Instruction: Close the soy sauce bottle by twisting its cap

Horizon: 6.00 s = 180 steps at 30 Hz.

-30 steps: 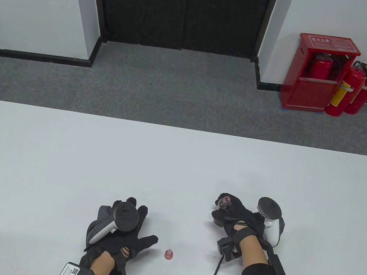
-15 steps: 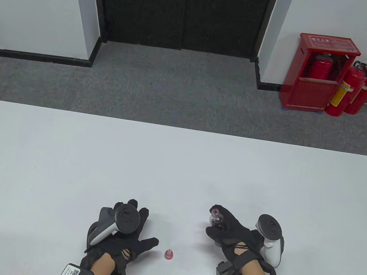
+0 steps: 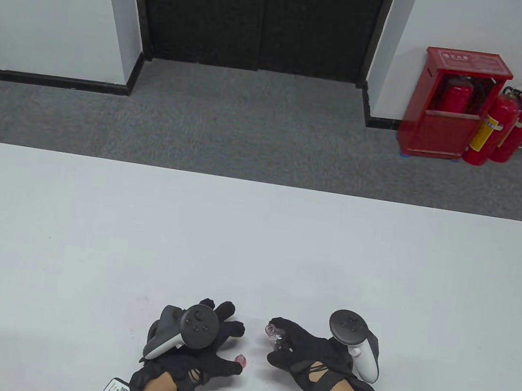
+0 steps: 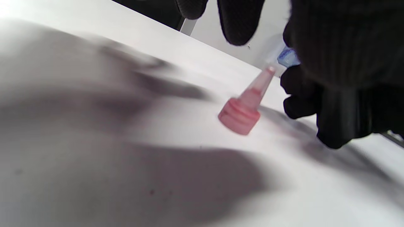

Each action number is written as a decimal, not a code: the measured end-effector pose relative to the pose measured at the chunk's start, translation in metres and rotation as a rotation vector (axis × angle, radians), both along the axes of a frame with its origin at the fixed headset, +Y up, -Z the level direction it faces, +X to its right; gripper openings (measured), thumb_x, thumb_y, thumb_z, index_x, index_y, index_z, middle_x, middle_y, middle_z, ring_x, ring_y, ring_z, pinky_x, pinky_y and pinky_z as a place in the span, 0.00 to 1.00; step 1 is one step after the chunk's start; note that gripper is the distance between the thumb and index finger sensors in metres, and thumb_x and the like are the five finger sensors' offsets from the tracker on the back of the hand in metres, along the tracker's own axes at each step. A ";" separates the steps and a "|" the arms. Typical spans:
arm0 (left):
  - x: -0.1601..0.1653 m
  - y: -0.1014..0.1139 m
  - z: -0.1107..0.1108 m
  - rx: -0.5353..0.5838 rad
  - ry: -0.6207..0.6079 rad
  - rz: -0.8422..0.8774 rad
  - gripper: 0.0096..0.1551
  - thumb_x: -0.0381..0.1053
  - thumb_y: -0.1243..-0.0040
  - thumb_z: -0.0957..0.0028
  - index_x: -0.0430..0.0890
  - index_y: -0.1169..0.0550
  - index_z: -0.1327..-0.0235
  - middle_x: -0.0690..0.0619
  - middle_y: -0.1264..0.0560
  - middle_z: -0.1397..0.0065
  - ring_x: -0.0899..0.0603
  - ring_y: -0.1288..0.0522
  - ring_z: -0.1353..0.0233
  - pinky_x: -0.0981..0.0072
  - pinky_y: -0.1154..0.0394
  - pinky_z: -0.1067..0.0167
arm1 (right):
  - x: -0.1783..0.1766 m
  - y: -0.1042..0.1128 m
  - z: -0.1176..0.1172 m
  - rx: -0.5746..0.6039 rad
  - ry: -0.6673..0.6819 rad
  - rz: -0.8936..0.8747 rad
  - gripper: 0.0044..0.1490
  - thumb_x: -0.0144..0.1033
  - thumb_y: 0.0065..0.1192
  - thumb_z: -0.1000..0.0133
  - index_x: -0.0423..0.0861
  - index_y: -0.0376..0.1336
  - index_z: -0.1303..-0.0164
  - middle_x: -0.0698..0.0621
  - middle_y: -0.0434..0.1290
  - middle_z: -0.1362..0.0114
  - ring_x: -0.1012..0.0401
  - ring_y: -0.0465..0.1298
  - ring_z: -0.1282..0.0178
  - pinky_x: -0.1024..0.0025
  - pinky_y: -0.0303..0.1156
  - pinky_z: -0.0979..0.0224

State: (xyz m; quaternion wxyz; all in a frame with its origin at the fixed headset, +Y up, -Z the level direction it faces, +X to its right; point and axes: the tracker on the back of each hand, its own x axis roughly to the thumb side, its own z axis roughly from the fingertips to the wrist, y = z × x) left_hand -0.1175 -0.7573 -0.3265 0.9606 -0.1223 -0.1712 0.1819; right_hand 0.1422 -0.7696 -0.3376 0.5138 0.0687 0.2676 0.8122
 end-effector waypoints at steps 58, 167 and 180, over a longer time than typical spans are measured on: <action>-0.007 0.028 0.012 0.081 0.080 0.514 0.36 0.70 0.33 0.59 0.63 0.27 0.35 0.62 0.34 0.15 0.37 0.36 0.14 0.30 0.43 0.27 | -0.019 0.012 0.007 0.080 0.159 0.040 0.48 0.43 0.76 0.55 0.61 0.57 0.23 0.41 0.68 0.24 0.36 0.65 0.27 0.32 0.66 0.38; 0.001 0.031 0.014 -0.031 -0.072 0.656 0.34 0.52 0.40 0.49 0.63 0.33 0.27 0.57 0.45 0.10 0.34 0.42 0.12 0.27 0.46 0.27 | -0.020 0.022 0.011 0.094 0.211 -0.090 0.48 0.42 0.74 0.54 0.59 0.55 0.22 0.41 0.67 0.23 0.35 0.63 0.25 0.28 0.61 0.35; 0.002 0.030 0.013 -0.100 -0.091 0.694 0.33 0.49 0.41 0.49 0.63 0.32 0.27 0.56 0.44 0.10 0.34 0.42 0.12 0.26 0.46 0.27 | -0.021 0.021 0.012 0.093 0.225 -0.082 0.48 0.41 0.74 0.54 0.59 0.55 0.22 0.41 0.66 0.23 0.35 0.63 0.24 0.28 0.61 0.34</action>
